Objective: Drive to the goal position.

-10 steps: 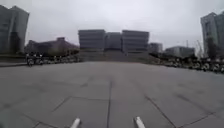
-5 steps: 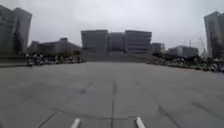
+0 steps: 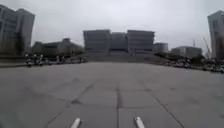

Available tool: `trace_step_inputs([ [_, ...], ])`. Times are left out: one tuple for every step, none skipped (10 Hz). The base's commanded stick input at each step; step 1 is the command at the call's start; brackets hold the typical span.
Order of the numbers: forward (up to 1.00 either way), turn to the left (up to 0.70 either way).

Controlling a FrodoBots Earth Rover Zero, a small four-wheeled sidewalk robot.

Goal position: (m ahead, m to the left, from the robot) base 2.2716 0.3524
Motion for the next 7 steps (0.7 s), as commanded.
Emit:
trace_step_inputs([
  [1.0,0.02],
  [1.0,0.02],
  [1.0,0.02],
  [1.0,0.02],
  [1.0,0.02],
  [1.0,0.02],
  [1.0,0.02],
])
